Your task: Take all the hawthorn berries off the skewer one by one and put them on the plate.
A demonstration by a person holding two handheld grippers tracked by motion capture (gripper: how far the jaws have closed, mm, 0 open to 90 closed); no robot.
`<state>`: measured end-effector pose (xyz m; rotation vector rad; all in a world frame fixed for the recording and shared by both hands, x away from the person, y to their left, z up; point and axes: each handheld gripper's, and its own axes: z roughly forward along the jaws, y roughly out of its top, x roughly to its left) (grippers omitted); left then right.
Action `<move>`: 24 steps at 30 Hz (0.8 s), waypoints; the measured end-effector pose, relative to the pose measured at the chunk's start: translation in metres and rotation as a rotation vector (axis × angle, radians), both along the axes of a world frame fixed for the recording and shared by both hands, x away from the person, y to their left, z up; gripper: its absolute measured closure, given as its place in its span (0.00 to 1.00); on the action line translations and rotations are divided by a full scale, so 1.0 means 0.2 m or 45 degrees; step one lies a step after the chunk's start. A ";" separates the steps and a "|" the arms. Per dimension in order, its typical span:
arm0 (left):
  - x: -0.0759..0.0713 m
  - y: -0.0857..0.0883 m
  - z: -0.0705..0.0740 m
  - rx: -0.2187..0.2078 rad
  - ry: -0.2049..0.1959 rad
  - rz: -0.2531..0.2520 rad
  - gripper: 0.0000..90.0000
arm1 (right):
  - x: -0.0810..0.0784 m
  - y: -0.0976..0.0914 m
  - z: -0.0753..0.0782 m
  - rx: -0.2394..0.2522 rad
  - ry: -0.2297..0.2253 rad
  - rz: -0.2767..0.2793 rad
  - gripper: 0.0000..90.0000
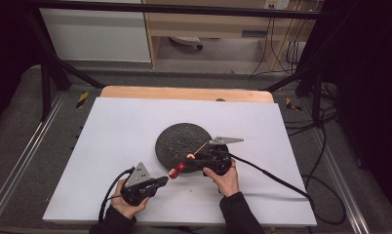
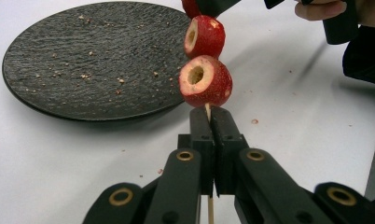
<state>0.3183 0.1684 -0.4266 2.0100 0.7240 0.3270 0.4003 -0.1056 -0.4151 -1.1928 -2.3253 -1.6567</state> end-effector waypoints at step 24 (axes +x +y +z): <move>-0.02 0.05 0.04 -0.058 -0.061 -0.001 0.98 | 0.06 -0.09 0.13 0.077 -0.030 -0.101 0.67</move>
